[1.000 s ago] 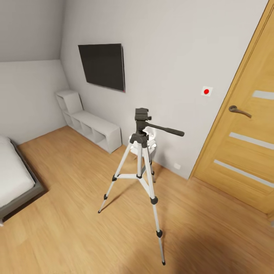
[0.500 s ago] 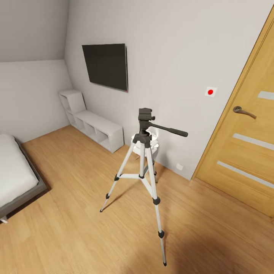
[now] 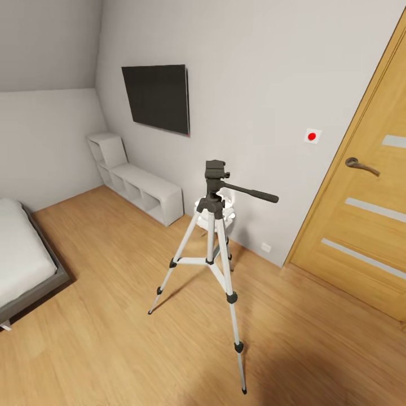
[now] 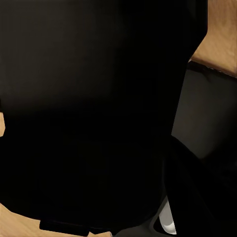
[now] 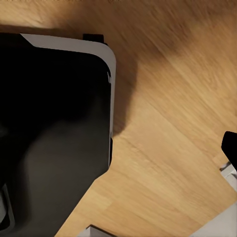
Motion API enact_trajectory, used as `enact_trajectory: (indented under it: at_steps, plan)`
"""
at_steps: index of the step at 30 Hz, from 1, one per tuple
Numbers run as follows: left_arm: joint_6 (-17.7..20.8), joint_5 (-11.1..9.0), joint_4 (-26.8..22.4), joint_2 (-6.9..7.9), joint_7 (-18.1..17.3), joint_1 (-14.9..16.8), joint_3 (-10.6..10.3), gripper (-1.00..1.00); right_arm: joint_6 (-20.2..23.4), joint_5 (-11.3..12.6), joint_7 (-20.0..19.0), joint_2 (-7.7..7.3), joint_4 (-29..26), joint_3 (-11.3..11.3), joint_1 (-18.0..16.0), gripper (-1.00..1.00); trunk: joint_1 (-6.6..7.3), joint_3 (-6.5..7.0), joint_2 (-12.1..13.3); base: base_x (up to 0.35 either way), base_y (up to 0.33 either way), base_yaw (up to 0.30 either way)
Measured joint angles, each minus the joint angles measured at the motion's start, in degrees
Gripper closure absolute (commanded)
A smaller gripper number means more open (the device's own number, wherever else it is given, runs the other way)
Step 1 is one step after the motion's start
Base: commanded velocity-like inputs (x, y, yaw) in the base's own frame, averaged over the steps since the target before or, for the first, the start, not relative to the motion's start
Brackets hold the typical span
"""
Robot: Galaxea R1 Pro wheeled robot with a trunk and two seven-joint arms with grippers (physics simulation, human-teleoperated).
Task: Attach the digital camera to the camera tripod in the bedroom.
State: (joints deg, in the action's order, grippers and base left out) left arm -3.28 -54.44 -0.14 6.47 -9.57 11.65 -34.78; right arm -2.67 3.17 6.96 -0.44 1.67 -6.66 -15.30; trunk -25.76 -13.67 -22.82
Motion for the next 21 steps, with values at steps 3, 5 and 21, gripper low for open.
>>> enact_trajectory:
  at_steps: [3, 5, 21]
  plan:
    - [0.0, 0.0, 0.0, -0.03, 0.0, 0.0, 0.0, 1.00, 0.1, 0.0, 0.1, 0.18, 0.0, 0.0, 0.0, -1.00, 0.00, 0.00, 0.0, 0.002, 0.000, 0.000]
    - [0.0, 0.0, 0.0, -0.04, 0.0, 0.0, 0.0, 1.00, 0.1, 0.0, 0.1, 0.24, 0.0, 0.0, 0.0, -1.00, 0.00, 0.00, 0.0, 0.067, 0.000, 0.000]
    - [0.0, 0.0, 0.0, -0.06, 0.0, 0.0, 0.0, 1.00, 0.1, 0.0, 0.1, 0.23, 0.0, 0.0, 0.0, -1.00, 0.00, 0.00, 0.0, 0.091, 0.000, 0.000]
